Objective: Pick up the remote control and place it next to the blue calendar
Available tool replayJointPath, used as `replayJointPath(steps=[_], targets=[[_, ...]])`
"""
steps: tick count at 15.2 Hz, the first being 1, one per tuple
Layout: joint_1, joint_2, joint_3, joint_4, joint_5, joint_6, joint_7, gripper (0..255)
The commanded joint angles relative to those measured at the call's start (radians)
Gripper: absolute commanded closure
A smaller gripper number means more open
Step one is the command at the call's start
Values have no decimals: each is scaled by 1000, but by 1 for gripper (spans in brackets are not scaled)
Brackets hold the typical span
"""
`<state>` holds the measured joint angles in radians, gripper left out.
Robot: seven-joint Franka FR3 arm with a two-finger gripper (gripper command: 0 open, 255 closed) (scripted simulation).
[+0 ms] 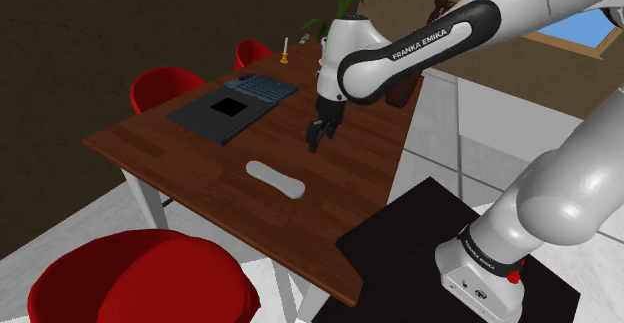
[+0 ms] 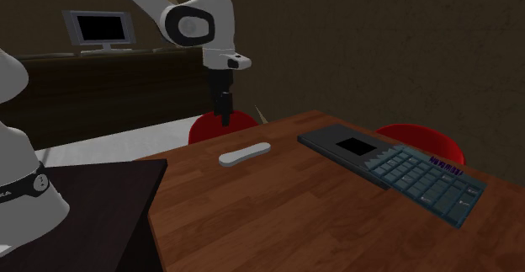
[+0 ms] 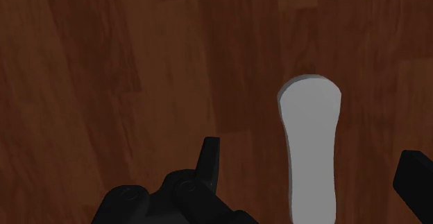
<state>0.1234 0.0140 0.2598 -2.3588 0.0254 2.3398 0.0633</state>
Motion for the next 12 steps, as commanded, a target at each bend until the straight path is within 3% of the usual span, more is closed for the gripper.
replayJointPath(steps=[1, 12], targets=[[12, 81, 10, 36, -38, 46, 29, 0], [133, 512, -35, 331, -248, 179, 148, 0]])
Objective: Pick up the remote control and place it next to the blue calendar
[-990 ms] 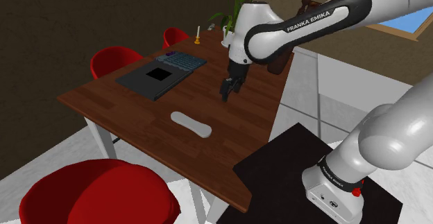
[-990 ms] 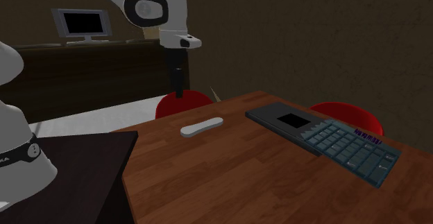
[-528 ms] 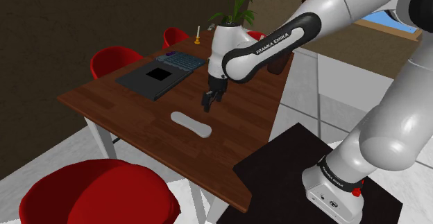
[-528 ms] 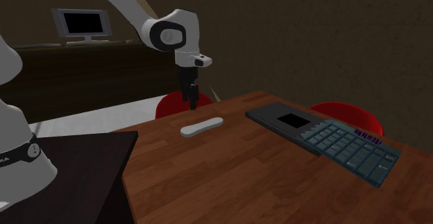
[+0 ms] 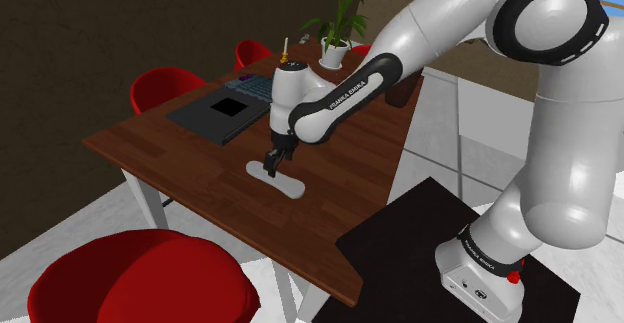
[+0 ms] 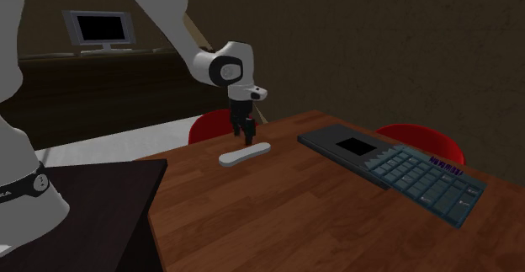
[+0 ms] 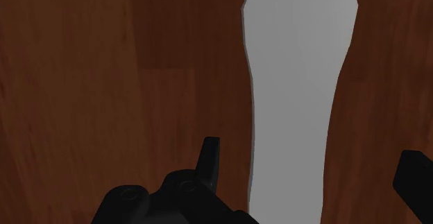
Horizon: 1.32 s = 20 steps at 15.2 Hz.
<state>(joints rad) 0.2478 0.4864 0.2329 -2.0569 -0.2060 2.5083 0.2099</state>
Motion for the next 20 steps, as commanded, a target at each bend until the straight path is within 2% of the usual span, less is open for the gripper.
replayJointPath(steps=[1, 9, 16, 17, 20], targets=[[18, 67, -14, 53, -26, 14, 5, 0], [36, 153, -39, 72, -53, 80, 23, 0], [36, 153, -39, 72, -53, 80, 23, 0], [36, 153, -39, 72, -53, 80, 23, 255], [36, 153, -39, 72, -53, 81, 23, 255]])
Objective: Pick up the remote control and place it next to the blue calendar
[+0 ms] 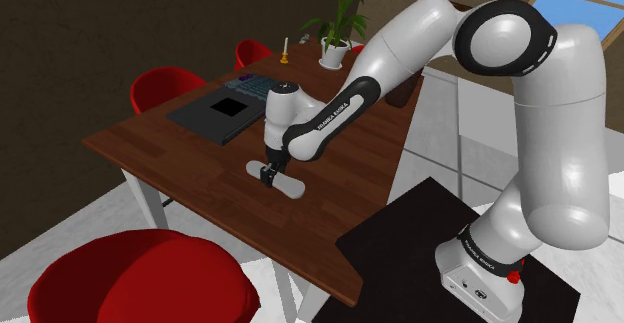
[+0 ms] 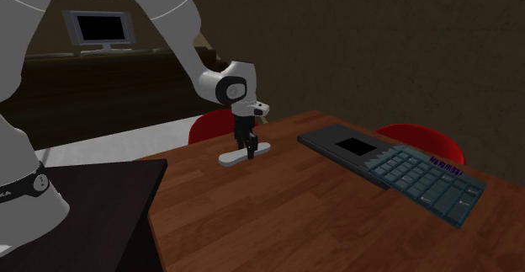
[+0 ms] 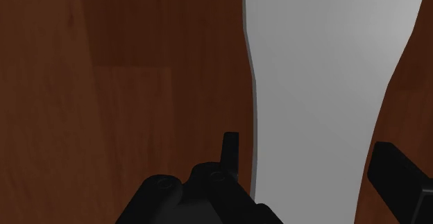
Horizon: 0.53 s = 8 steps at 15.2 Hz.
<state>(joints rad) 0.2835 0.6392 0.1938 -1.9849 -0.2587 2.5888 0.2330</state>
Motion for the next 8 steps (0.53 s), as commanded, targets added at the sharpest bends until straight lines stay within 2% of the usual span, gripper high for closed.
replayJointPath(steps=[1, 8], targets=[[0, 0, 0, 0, 0, 0, 0, 255], [-5, -24, 7, -7, 7, -17, -5, 255]])
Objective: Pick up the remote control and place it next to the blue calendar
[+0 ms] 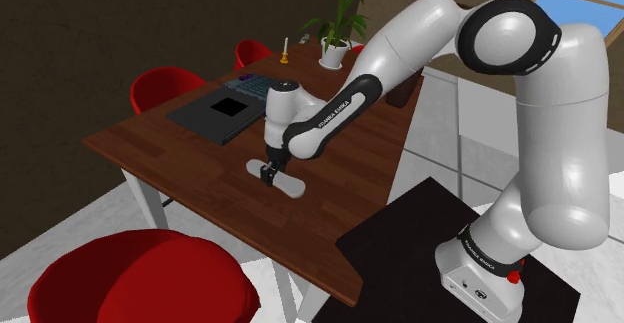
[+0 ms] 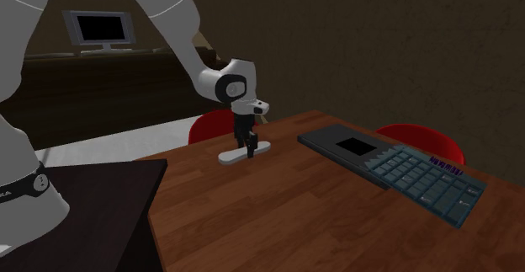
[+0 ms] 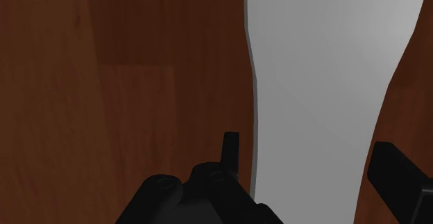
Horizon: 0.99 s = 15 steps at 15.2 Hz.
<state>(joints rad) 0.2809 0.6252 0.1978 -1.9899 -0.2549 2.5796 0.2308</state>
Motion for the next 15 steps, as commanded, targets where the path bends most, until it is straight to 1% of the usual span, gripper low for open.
replayJointPath(steps=[1, 15], targets=[[-5, -21, 6, -4, 6, -16, -5, 255], [-36, -174, 49, -24, 60, -147, -43, 255]])
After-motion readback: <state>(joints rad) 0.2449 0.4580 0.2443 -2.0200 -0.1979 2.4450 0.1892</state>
